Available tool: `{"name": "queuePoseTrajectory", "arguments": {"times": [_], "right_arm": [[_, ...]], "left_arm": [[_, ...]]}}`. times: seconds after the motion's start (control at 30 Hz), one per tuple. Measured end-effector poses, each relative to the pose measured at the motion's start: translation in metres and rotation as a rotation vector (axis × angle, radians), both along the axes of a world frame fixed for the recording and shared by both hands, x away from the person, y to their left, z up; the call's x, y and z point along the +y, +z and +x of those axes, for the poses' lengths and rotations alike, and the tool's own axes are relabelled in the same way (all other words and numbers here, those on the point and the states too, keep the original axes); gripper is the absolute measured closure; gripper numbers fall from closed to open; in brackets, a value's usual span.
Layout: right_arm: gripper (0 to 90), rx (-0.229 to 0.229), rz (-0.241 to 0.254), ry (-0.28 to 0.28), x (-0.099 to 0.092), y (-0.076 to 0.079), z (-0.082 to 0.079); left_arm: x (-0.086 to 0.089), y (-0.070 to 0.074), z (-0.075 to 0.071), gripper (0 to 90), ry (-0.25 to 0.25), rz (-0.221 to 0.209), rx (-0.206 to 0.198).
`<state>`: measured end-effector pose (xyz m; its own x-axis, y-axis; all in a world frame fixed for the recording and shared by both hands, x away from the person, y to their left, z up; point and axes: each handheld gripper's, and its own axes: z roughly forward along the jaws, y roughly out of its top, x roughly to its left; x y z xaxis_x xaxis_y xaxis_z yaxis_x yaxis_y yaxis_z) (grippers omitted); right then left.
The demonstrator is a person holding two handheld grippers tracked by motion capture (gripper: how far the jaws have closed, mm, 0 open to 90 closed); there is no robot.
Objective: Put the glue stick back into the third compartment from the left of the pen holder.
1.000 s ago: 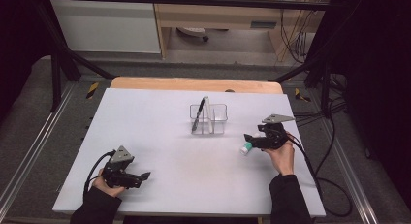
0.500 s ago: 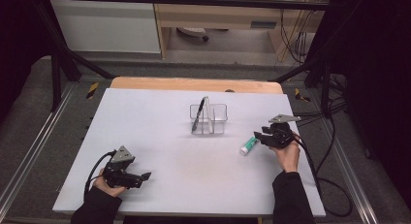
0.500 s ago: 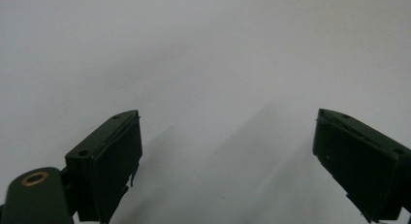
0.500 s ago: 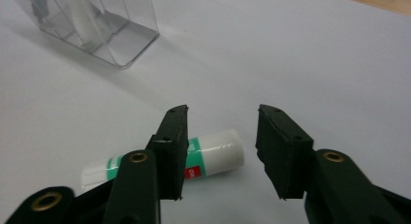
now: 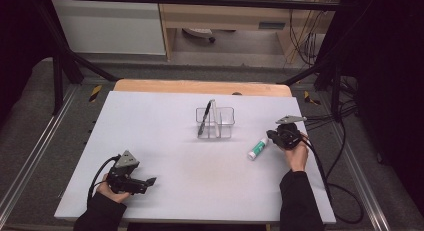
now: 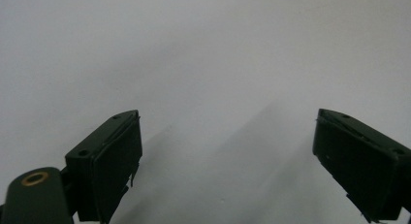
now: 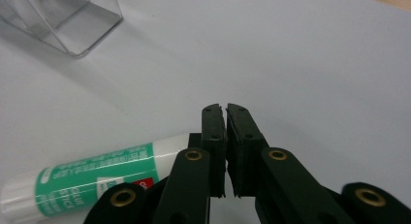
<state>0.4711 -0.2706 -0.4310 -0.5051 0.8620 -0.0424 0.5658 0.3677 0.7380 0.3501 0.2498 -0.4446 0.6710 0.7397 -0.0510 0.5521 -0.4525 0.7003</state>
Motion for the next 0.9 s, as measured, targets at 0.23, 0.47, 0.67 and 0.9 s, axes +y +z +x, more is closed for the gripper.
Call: {"name": "queuePoseTrajectory", "arguments": {"times": [0.23,0.47,0.67,0.9], "right_arm": [[90.0,-0.001,-0.007,0.008,-0.0008,-0.0041,0.0062],[90.0,0.02,0.0,0.042,-0.0007,-0.0053,0.0077],[90.0,0.021,-0.012,0.062,-0.0004,-0.0047,0.0056],[90.0,0.013,-0.006,0.089,0.0041,-0.0047,0.0011]], "left_arm": [[0.0002,0.0004,-0.0004,10.4,-0.002,0.0,-0.002],[0.0002,0.0004,-0.0003,10.4,-0.001,0.001,-0.002],[-0.0006,0.0003,-0.0003,10.4,0.0,0.001,-0.001],[-0.001,0.0007,-0.0006,10.4,-0.003,0.003,-0.002]]}}
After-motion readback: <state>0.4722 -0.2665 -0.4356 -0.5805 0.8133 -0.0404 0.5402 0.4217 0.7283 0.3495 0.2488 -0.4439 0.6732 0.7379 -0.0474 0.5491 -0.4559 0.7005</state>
